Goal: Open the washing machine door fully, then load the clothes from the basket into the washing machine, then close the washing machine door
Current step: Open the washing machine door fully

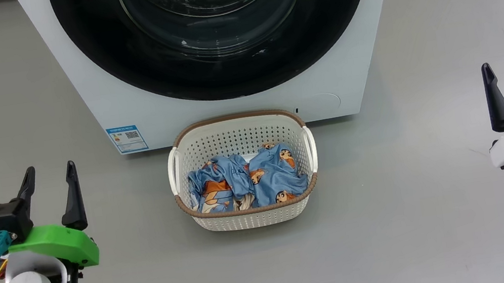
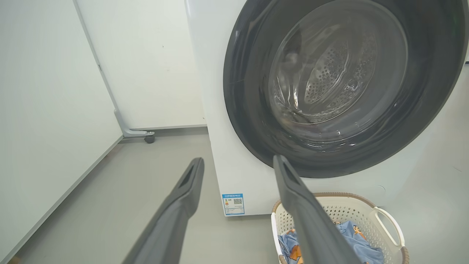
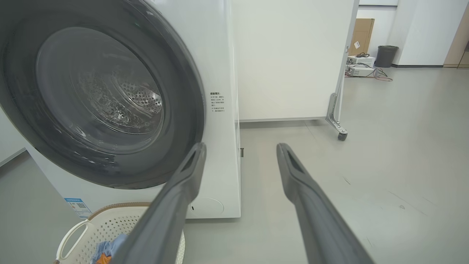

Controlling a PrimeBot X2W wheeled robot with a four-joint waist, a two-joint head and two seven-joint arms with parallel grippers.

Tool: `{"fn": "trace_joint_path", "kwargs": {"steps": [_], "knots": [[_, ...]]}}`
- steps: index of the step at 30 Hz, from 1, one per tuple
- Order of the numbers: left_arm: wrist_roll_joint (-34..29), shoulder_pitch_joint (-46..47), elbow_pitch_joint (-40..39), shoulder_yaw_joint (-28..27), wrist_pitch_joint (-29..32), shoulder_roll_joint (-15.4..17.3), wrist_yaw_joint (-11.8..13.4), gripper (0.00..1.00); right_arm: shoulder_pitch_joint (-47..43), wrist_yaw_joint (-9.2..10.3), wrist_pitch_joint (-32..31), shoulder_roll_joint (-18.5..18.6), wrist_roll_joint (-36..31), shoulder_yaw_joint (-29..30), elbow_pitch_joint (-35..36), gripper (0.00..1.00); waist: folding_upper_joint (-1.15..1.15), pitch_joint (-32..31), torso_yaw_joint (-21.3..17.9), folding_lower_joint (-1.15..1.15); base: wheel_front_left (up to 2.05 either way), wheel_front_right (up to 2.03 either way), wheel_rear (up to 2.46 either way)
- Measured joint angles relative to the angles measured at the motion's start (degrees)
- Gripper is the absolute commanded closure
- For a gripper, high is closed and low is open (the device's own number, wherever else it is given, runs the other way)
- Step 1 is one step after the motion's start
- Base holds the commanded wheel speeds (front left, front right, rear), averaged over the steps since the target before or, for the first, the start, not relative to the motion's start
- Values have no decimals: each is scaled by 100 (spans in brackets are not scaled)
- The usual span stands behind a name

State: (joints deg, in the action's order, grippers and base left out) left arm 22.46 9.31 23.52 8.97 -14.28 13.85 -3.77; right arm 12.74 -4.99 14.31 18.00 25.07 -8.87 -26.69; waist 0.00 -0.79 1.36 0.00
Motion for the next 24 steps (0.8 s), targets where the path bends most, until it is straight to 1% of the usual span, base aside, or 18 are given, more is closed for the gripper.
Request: {"fn": "trace_joint_path", "kwargs": {"steps": [9,24], "knots": [[-35,0,0,-93,0,-3,-1,0,-4,-1,-1,-22,-1,70,0,0,0,20,-1,0,65,65,-130],[-198,4,-135,-322,0,-76,-22,0,-36,-4,0,-147,0,260,4,0,0,84,1,0,79,79,-158]]}}
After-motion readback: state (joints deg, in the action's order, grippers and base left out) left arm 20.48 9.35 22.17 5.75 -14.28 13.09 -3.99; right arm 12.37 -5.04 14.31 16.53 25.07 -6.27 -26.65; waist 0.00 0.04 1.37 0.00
